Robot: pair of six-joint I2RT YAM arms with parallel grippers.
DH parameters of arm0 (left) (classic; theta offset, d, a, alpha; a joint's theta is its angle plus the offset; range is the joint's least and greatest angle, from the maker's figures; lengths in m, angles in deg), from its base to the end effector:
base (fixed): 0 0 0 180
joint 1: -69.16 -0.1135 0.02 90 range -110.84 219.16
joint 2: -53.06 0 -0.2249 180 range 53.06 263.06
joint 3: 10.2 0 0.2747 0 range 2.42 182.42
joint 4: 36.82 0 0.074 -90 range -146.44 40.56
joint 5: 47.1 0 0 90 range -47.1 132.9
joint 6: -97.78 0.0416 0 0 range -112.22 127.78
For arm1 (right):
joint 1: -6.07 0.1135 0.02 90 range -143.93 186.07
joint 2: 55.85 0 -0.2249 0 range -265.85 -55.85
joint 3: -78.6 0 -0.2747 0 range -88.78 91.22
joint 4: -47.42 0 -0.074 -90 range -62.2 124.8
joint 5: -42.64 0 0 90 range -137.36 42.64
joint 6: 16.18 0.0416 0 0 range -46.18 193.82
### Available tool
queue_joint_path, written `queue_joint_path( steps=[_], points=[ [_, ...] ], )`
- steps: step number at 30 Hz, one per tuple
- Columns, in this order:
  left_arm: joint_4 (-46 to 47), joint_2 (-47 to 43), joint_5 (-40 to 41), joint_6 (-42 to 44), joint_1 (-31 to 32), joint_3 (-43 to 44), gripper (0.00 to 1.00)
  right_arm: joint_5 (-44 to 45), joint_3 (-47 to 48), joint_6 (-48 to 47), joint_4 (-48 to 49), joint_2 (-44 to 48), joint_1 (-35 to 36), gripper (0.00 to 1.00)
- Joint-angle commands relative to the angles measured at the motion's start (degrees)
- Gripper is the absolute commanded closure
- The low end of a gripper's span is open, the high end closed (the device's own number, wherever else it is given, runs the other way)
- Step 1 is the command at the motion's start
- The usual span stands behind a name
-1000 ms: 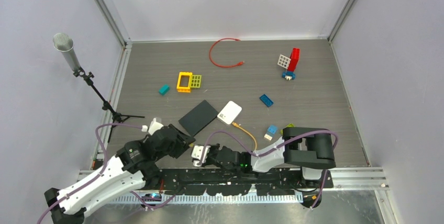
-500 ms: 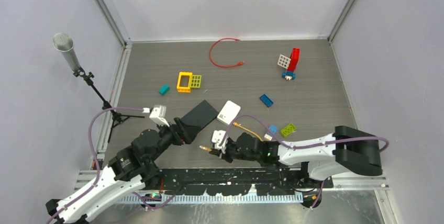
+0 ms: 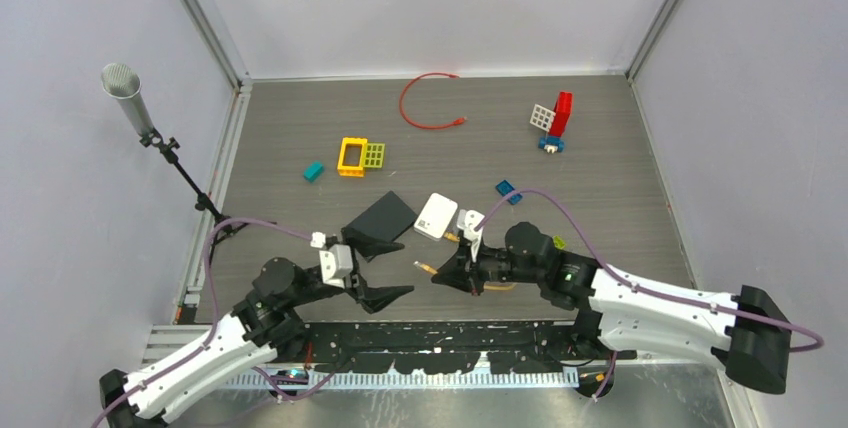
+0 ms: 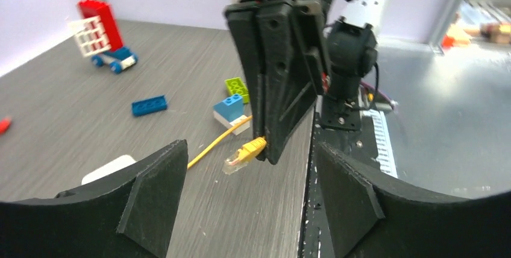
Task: Insert the plug into the switch port
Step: Pick up the connector from the center of the board.
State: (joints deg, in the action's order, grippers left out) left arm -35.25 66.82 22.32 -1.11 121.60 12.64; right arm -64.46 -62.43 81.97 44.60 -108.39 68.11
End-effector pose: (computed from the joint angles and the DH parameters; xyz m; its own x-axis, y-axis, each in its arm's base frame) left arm 0.1005 -0.1546 0.2312 -0.0359 -0.1906 -0.9810 0.9587 0.2706 -0.0877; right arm 0.1108 0.2348 0.1955 -0.2694 -0.2185 -0.9379 -0.9479 0.2323 0.2181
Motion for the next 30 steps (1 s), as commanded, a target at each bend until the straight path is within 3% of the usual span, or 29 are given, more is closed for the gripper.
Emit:
queue_joint_path(
  steps=[1,7,14,19,26,30],
  points=[
    [10.14,9.17,-15.07,12.40,0.11,4.53,0.22,-5.29,0.14,2.71,-5.47,4.75,-1.81,0.99],
    [10.15,17.81,-20.43,20.23,0.61,8.47,0.26,-11.77,0.81,1.20,-9.45,8.25,-2.35,1.00],
    [10.15,21.62,-23.93,21.46,1.84,9.81,0.39,-15.30,0.56,3.06,-7.47,9.38,-2.47,1.00],
    [8.96,23.55,-23.92,22.32,3.61,10.38,0.40,-15.59,1.30,3.00,-7.43,8.99,-2.57,0.99],
    [7.33,25.11,-23.60,23.04,4.51,11.51,0.58,-15.94,1.34,2.87,-7.34,8.64,-2.60,0.99],
    [6.63,26.15,-23.66,23.04,4.60,11.93,0.55,-16.08,1.25,2.60,-7.43,9.01,-2.54,1.00]
  ],
)
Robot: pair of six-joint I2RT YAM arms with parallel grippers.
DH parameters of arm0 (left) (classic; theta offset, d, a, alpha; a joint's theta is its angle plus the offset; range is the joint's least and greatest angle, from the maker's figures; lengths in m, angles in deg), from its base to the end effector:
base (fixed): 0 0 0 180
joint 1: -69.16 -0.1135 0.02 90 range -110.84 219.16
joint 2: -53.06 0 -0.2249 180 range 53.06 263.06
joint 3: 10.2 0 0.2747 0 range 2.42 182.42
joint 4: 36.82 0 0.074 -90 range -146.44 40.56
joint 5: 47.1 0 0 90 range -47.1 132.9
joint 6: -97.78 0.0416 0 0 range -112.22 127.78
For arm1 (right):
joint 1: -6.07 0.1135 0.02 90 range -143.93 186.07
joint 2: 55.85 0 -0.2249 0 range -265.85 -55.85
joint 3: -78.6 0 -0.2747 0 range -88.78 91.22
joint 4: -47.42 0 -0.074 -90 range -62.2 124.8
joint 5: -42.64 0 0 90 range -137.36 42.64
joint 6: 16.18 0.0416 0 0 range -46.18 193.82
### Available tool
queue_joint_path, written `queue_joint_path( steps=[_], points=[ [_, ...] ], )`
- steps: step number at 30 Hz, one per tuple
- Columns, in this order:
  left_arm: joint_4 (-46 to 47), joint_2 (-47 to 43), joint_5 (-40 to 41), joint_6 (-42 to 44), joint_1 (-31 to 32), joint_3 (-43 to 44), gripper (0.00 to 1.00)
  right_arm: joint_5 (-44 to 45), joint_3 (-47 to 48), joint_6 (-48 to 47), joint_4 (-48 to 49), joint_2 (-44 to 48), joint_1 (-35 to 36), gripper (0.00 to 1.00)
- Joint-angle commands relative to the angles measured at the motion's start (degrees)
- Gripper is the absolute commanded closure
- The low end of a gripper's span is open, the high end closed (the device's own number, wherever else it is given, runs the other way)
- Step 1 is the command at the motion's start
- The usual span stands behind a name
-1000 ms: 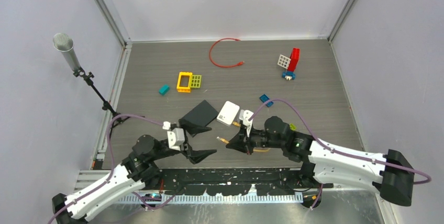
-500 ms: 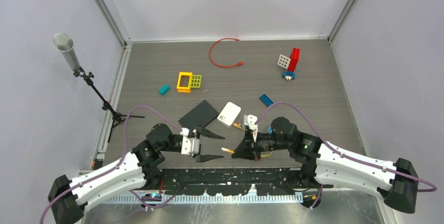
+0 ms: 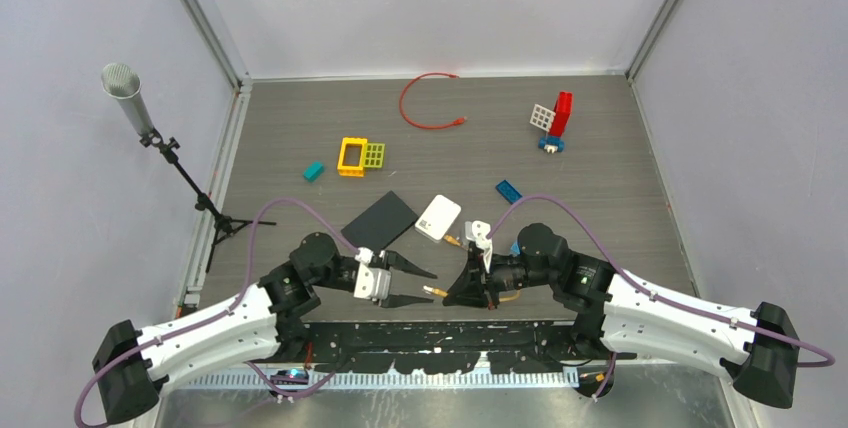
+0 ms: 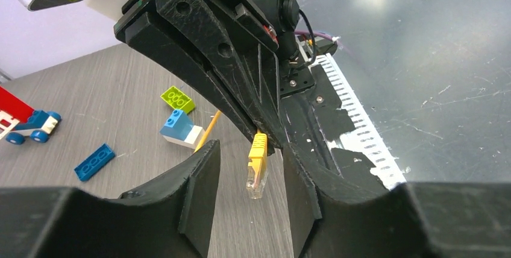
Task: Insert the plug into the switch port
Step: Pick up the connector from the center of the board.
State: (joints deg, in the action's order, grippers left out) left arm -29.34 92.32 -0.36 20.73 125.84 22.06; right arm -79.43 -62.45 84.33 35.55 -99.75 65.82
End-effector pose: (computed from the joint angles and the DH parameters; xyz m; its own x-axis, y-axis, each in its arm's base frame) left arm 0.0986 -0.2018 0.2232 0.2252 -0.0455 -0.9732 0.9589 -0.1666 0.2297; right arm 0.0999 0.2152 0.2141 -0.3236 -0.2480 -0.9131 -0.9449 0.0337 0.3257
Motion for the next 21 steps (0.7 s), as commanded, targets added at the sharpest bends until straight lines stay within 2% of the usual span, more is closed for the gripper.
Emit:
queue_joint_path(
  steps=[1,6,17,20,21],
  points=[
    [0.59,0.78,-0.97,1.11,0.40,2.51,0.54,-1.12,1.19,0.11,1.62,0.65,-0.30,0.99],
    [0.47,1.20,-0.68,0.54,0.48,2.19,0.55,-1.07,0.85,-0.25,1.30,2.48,-0.22,1.00],
    [-0.39,3.90,-2.64,-0.10,0.49,3.94,0.98,-0.41,0.05,-0.93,0.04,3.77,-0.29,0.99],
    [-0.30,4.60,-3.17,-0.84,0.52,4.26,1.00,0.06,-0.17,-2.13,-0.36,4.31,-0.25,0.99],
    [-0.17,4.78,-3.06,-1.30,0.53,4.27,1.00,0.50,-0.28,-2.93,-2.07,4.92,-0.29,0.96]
  ],
)
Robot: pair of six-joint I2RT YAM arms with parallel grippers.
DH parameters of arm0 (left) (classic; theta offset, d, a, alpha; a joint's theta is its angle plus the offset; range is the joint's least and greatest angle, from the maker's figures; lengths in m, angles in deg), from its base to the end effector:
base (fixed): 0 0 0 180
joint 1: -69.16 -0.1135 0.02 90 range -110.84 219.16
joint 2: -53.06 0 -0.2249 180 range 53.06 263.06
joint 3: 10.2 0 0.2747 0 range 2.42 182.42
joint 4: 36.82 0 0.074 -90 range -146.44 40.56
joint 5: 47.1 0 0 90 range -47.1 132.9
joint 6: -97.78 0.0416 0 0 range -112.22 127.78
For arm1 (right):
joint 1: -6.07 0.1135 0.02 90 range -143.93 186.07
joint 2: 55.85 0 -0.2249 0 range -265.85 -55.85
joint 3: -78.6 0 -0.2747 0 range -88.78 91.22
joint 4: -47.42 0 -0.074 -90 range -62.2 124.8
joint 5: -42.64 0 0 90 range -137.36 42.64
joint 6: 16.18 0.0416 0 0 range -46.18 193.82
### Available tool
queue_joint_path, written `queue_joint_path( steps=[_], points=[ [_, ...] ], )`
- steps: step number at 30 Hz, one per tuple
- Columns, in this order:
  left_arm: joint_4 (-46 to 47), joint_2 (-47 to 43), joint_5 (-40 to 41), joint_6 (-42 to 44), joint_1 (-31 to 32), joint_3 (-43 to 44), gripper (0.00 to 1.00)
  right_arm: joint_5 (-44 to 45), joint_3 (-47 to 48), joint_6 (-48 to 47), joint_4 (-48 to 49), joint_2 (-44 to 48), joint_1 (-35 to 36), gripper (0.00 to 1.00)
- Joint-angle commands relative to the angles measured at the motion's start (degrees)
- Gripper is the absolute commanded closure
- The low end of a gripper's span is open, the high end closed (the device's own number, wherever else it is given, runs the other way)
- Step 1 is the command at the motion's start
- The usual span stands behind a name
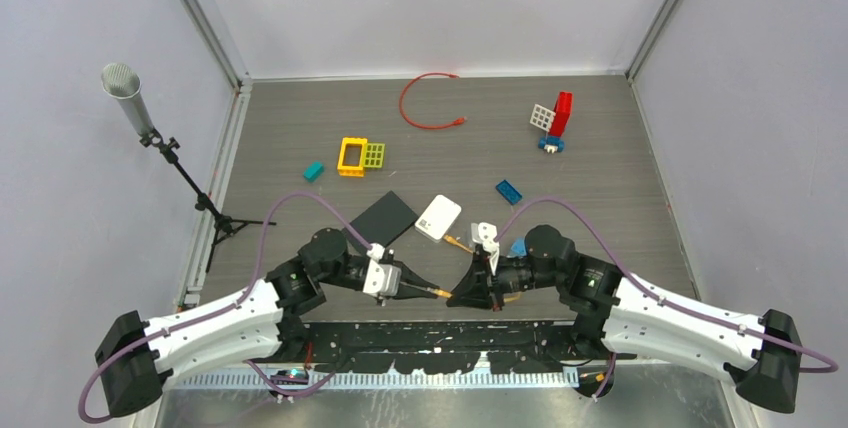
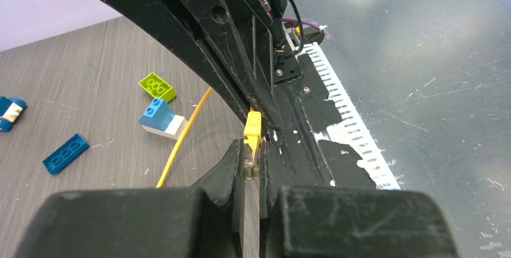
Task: Insert the plug into the switch port
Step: Pick up the connector from the center of the board.
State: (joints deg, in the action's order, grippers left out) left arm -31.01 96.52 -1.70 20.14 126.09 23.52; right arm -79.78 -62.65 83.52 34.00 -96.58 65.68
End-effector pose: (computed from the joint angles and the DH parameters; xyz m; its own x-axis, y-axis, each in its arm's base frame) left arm 0.1015 -0.2094 0.2146 0.1730 0.0136 -0.9848 0.9642 -0.2062 0.1665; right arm 0.0968 0.2091 0.2218 -0.2992 -0.2290 -0.9263 -0.9529 0.0200 0.3028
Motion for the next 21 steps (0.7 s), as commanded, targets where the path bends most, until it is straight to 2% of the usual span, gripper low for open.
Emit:
queue_joint_path(
  steps=[1,3,5,7,10,13,15,21],
  points=[
    [1.63,0.87,-1.26,-1.39,0.29,2.76,1.00,2.12,-0.30,-2.94,-1.22,2.45,-0.14,0.90],
    [2.52,1.43,1.59,-4.91,0.29,2.68,1.00,6.42,-0.86,-5.27,-2.50,4.27,-0.11,0.73],
    [3.50,2.31,7.88,-12.39,0.25,2.66,1.00,10.83,-1.77,-8.69,-3.00,6.56,-0.06,0.58],
    [2.73,3.20,14.67,-19.94,0.28,2.99,1.00,14.12,-2.97,-12.15,-1.88,9.11,-0.10,0.49],
    [-1.55,4.17,27.24,-33.59,0.28,3.88,1.00,15.30,-5.28,-17.70,2.86,12.58,-0.10,0.44],
    [-12.11,5.59,35.93,-45.40,0.25,7.05,1.00,15.21,-8.16,-22.09,8.46,15.21,-0.06,0.42],
    [-15.38,6.90,35.87,-51.92,0.29,8.27,1.00,13.28,-9.98,-27.24,10.50,15.58,-0.03,0.42],
    [-14.34,7.81,36.58,-72.72,0.29,4.58,1.00,11.61,-11.16,-36.88,12.92,10.79,-0.11,0.44]
  ],
)
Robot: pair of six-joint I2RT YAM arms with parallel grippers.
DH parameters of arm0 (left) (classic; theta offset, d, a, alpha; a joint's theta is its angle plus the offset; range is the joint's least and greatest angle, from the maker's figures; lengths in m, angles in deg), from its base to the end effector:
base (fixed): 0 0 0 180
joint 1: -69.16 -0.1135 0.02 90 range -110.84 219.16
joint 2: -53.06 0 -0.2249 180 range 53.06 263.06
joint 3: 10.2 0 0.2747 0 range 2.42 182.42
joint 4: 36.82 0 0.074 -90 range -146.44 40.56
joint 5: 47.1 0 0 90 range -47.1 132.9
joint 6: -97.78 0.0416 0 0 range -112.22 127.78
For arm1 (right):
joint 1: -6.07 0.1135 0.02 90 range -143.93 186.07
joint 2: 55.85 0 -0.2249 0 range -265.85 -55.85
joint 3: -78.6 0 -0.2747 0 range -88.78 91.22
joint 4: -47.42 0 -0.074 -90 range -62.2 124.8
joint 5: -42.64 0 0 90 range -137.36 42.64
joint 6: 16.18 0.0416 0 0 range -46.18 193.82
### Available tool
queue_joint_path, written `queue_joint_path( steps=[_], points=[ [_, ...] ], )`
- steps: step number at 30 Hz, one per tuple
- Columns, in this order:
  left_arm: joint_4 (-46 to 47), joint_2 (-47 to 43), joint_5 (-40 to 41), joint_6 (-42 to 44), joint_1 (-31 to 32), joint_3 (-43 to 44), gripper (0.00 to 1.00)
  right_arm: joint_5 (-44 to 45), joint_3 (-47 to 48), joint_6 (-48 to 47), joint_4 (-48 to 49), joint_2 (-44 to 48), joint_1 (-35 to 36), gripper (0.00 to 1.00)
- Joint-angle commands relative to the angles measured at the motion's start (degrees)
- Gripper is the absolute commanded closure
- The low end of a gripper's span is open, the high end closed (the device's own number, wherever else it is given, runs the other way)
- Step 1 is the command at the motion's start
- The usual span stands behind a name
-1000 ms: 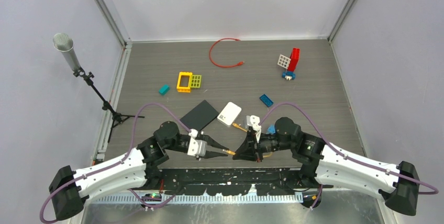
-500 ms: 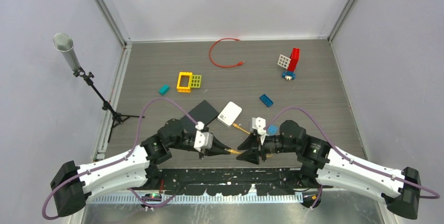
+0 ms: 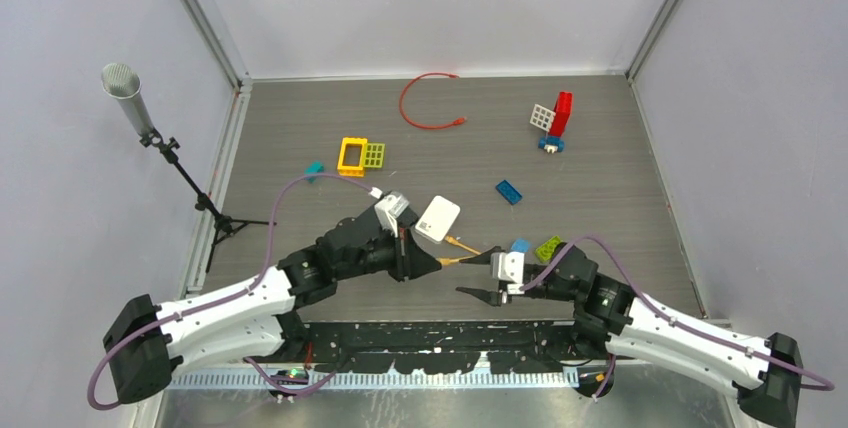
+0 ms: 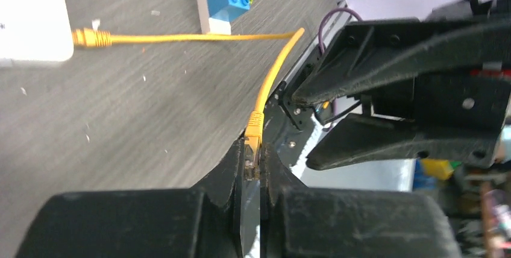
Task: Insert the plug into the switch port
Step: Pick up the connector from the center of the board.
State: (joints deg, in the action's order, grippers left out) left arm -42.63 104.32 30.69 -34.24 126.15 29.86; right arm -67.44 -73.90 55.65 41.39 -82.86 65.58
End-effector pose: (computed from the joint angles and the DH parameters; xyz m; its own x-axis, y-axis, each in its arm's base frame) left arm 0.1334 -0.2215 0.2020 -0.7408 -0.0607 -0.6690 0.5841 0.4338 -0.6861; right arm 0.0927 0.1855 0.2071 0.2599 -0.1358 -0.9560 -0.9490 0.1471 -0.2789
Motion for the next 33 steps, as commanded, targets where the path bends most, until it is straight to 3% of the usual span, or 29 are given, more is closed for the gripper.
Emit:
queue_joint_path(
  steps=[1,5,8,14,21,25,33],
  points=[
    [-2.09,-0.36,4.47,-21.19,0.22,-2.81,1.00,-0.95,0.27,-10.56,5.52,-3.75,0.13,0.45],
    [-1.79,-3.01,5.03,-29.09,0.22,-6.06,1.00,-2.80,0.24,-19.90,5.72,-6.05,0.62,0.50],
    [-6.08,-5.38,5.96,-32.48,0.20,-6.17,1.00,-2.95,0.70,-22.70,6.19,-7.86,1.64,0.51],
    [-6.14,-10.60,7.06,-41.10,0.22,-10.39,1.00,-0.46,1.32,-27.11,7.64,-12.95,5.85,0.50],
    [-10.98,-17.90,10.64,-46.82,0.22,-13.05,1.00,15.30,-0.01,-32.42,23.99,-23.92,15.02,0.43],
    [-12.04,-20.76,11.76,-48.71,0.15,-13.86,1.00,19.74,0.01,-33.82,33.39,-30.76,16.87,0.44],
    [-13.41,-22.55,13.49,-49.28,0.22,-13.82,1.00,25.80,1.59,-35.22,43.07,-40.76,17.85,0.49]
  ],
)
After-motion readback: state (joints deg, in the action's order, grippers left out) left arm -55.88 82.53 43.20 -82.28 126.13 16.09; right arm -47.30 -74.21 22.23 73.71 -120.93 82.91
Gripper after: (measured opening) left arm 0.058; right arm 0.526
